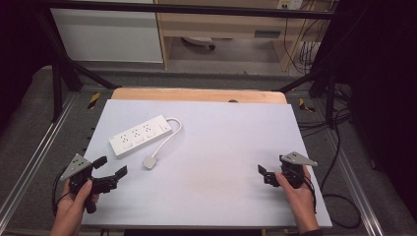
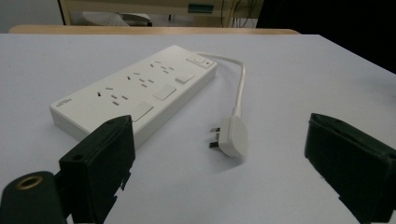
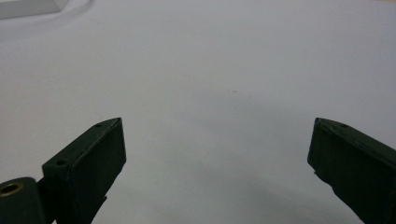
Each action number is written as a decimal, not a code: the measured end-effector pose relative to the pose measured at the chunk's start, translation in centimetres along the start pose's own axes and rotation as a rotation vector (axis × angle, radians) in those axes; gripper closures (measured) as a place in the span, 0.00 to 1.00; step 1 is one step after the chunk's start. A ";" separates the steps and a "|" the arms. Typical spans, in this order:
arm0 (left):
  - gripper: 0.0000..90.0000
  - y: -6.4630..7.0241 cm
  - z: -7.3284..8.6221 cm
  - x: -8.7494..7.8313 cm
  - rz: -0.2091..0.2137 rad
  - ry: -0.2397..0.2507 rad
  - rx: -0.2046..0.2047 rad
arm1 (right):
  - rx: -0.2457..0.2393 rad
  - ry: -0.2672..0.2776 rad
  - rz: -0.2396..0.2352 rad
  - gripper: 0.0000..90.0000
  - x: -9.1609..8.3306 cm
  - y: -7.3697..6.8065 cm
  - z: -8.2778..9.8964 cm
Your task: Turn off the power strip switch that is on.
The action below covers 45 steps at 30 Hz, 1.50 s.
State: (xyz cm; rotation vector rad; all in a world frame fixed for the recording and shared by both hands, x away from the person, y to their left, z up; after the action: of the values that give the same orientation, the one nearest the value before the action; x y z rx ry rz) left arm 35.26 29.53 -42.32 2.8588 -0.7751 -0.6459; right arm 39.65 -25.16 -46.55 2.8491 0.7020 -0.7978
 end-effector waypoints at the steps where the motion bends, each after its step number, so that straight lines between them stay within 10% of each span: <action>1: 0.09 0.0 0.0 0.0 0.002 -0.002 0.001 | -0.007 -0.003 -0.007 0.05 0.1 -0.1 0.0; 45: 0.08 0.7 -5.2 2.0 0.064 0.024 -0.008 | -0.027 0.029 0.000 0.04 -1.2 -0.9 -0.3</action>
State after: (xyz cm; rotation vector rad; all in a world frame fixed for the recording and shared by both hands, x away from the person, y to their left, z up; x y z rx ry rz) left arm 38.68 27.86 -38.20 2.8161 -0.8546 -0.6043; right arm 38.51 -24.81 -45.67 2.8424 0.7107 -0.7421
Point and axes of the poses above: each handheld gripper's, and its own axes: x roughly forward along the jaws, z roughly out of its underside, y roughly to its right, the point moved 4 cm from there along x, roughly forward along the jaws, and after that the axes turned 3 degrees about -x, right-handed, at the moved point
